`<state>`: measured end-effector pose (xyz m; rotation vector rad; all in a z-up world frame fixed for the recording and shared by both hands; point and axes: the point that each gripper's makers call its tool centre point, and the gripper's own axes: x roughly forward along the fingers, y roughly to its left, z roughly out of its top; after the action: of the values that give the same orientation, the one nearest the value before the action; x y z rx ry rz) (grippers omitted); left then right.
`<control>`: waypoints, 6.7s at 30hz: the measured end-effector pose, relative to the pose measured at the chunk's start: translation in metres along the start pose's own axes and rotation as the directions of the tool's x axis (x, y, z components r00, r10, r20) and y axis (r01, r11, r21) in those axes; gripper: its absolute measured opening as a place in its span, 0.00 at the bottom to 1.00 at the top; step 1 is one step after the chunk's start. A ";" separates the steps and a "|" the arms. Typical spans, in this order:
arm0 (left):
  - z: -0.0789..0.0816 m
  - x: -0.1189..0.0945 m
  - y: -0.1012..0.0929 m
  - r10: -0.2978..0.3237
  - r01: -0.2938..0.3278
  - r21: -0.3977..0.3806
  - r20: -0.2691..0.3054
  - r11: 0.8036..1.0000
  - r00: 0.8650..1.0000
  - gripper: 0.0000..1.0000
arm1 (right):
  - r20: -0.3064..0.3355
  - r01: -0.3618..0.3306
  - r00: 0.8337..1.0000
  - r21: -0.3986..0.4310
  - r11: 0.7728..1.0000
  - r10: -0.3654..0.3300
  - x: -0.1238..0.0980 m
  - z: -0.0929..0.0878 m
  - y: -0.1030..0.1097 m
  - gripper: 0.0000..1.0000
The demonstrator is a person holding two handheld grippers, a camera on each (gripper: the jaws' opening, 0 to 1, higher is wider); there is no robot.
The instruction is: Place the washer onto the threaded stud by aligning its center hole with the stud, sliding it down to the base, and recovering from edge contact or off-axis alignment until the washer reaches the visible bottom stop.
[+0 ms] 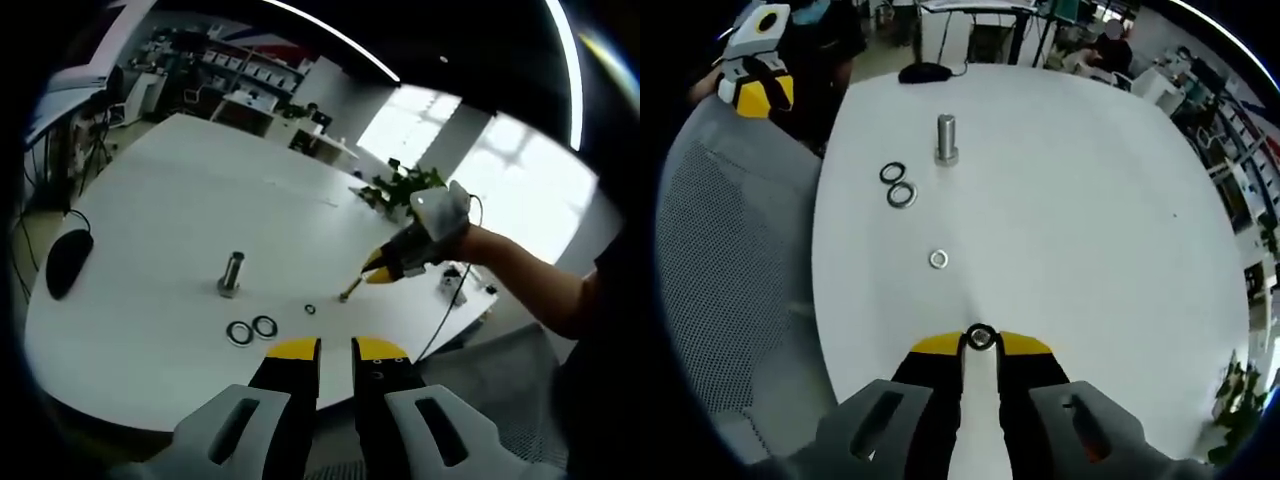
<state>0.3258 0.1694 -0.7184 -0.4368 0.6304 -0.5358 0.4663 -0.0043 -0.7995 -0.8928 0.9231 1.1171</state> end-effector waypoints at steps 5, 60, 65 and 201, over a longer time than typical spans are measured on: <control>0.000 0.000 0.000 -0.001 0.001 0.000 -0.002 1.000 1.000 0.10 | -0.007 -0.005 1.000 0.004 1.000 0.005 0.002 -0.003 -0.002 0.13; -0.002 0.001 0.001 0.000 0.000 -0.009 -0.013 1.000 1.000 0.10 | -0.021 -0.094 0.995 0.021 0.995 0.095 0.041 -0.003 0.003 0.24; -0.001 0.001 0.001 0.000 0.000 -0.009 -0.010 1.000 1.000 0.10 | 0.042 -0.119 0.992 -0.005 0.993 0.119 0.036 0.020 0.015 0.24; -0.004 0.001 0.001 0.000 0.000 -0.007 -0.022 1.000 1.000 0.10 | -0.154 -0.154 0.978 -0.076 0.985 0.141 0.045 -0.018 0.004 0.13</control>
<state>0.3243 0.1684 -0.7220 -0.4378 0.6539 -0.5394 0.4677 -0.0049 -0.8479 -1.0024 1.0840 1.2382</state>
